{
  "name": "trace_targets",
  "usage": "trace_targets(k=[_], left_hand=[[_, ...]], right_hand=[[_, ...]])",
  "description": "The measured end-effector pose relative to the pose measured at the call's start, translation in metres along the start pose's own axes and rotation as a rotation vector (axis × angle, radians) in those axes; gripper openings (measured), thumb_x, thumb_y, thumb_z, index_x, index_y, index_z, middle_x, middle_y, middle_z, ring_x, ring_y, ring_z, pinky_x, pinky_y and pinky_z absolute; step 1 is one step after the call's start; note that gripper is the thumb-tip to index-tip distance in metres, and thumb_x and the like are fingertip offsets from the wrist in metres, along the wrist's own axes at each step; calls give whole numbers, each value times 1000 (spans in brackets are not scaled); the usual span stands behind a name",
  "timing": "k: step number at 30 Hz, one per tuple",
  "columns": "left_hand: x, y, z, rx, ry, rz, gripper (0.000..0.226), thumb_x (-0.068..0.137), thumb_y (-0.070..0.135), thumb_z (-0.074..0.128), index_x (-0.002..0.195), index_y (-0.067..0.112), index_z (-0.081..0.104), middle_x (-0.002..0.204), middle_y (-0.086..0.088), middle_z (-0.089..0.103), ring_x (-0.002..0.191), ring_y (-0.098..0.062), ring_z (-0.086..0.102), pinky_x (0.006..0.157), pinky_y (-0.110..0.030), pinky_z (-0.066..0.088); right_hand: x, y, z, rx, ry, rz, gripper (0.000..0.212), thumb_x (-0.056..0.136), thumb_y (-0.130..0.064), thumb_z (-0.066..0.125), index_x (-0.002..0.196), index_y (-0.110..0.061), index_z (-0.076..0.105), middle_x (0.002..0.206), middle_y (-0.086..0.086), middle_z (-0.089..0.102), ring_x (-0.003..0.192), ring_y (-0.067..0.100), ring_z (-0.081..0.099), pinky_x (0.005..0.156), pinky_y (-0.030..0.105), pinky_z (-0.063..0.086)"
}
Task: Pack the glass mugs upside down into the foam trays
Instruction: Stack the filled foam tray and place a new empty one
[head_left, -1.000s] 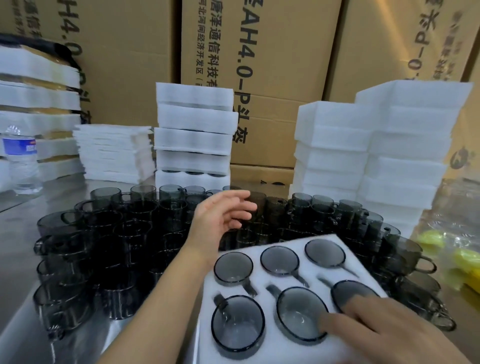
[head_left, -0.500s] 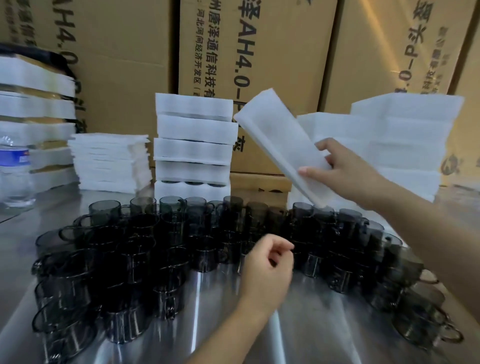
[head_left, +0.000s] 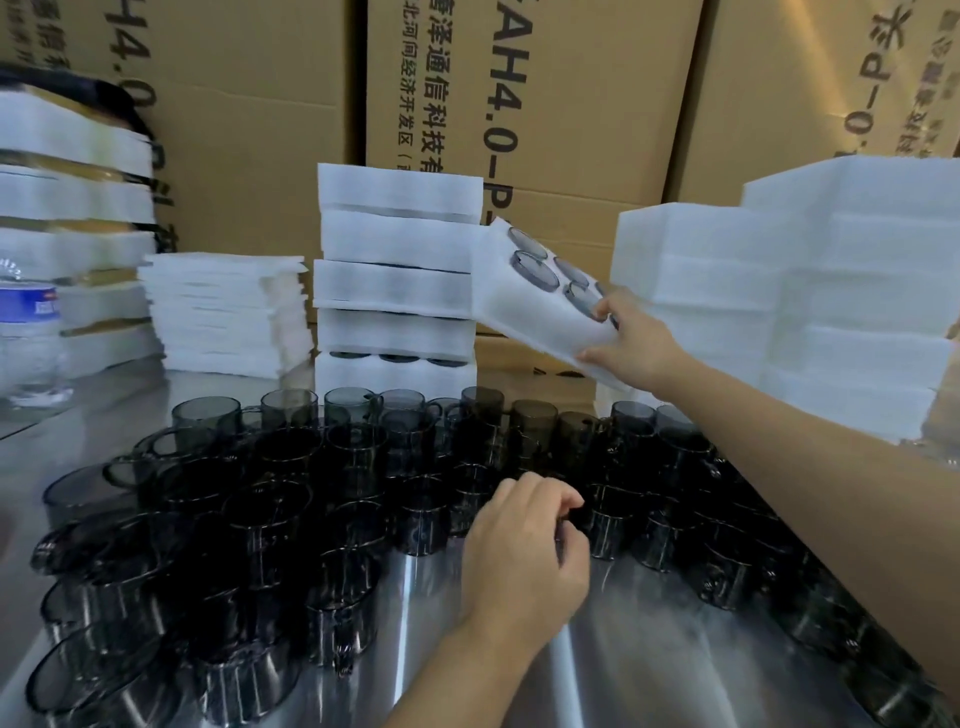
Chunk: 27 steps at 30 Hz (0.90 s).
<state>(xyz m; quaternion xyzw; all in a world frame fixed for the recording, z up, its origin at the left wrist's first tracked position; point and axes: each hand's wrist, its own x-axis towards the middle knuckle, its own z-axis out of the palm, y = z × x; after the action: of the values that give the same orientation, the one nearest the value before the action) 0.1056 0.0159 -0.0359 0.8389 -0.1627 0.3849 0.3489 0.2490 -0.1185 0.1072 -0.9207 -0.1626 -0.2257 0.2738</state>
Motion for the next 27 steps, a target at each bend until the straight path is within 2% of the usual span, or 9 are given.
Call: trace_targets(k=[3, 5, 7, 10, 13, 18, 22, 25, 27], left_hand=[[-2, 1, 5, -5, -24, 18, 19, 78, 19, 52, 92, 21, 65, 83, 14, 59, 78, -5, 52, 66, -17, 41], [-3, -1, 6, -11, -23, 13, 19, 79, 19, 51, 92, 21, 65, 82, 14, 58, 78, -4, 51, 66, -15, 40], [-3, -2, 6, -17, -15, 3, 19, 78, 18, 51, 91, 21, 64, 81, 15, 58, 78, -4, 51, 66, -15, 40], [-3, -3, 7, -25, -21, -6, 19, 79, 18, 50, 91, 21, 64, 81, 15, 58, 79, -4, 51, 66, -17, 43], [-3, -6, 7, -23, -35, -12, 19, 79, 18, 49, 92, 22, 64, 81, 15, 57, 79, -3, 48, 66, -15, 40], [-3, -9, 8, -20, -40, -47, 19, 79, 19, 48, 90, 21, 64, 79, 13, 57, 78, -5, 48, 63, -18, 40], [-4, -16, 10, -40, -41, -109, 15, 82, 13, 55, 89, 22, 63, 79, 14, 56, 81, -2, 46, 64, -9, 33], [-5, -17, 10, -62, -39, -130, 15, 83, 9, 56, 88, 21, 64, 80, 16, 55, 83, -1, 47, 66, -14, 39], [-5, -16, 9, -56, -18, -112, 15, 82, 10, 56, 87, 21, 64, 82, 16, 57, 83, -1, 48, 66, -21, 44]], right_hand=[[1, 3, -5, -33, 9, -13, 33, 83, -15, 70, 100, -15, 41, 151, 2, 33, 109, 28, 48, 82, 29, 35], [0, 5, -6, -24, 10, 13, 33, 83, -17, 70, 103, -17, 43, 136, 12, 48, 96, 26, 47, 75, 30, 34], [-3, 7, -5, -7, 13, 40, 35, 83, -19, 71, 104, -18, 44, 121, 18, 54, 97, 28, 49, 74, 30, 34], [-5, 9, -4, 9, 20, 70, 36, 82, -18, 71, 106, -17, 45, 117, 18, 55, 97, 27, 49, 75, 29, 35], [-3, 9, -5, 7, 17, 92, 37, 83, -18, 71, 110, -15, 46, 120, 19, 54, 92, 24, 44, 74, 29, 34], [-5, 14, -6, -18, 13, 111, 39, 82, -19, 72, 110, -16, 46, 126, 18, 52, 105, 28, 47, 76, 27, 32], [-10, 19, -5, -82, 5, 103, 38, 82, -16, 72, 112, -14, 47, 130, 17, 51, 101, 27, 46, 74, 26, 30], [-10, 18, -1, -151, -18, 98, 41, 81, -14, 72, 114, -13, 48, 130, 16, 51, 111, 30, 48, 78, 28, 35], [-6, 16, 4, -213, -38, 90, 40, 81, -14, 70, 113, -13, 46, 134, 13, 50, 118, 31, 47, 93, 34, 39]])
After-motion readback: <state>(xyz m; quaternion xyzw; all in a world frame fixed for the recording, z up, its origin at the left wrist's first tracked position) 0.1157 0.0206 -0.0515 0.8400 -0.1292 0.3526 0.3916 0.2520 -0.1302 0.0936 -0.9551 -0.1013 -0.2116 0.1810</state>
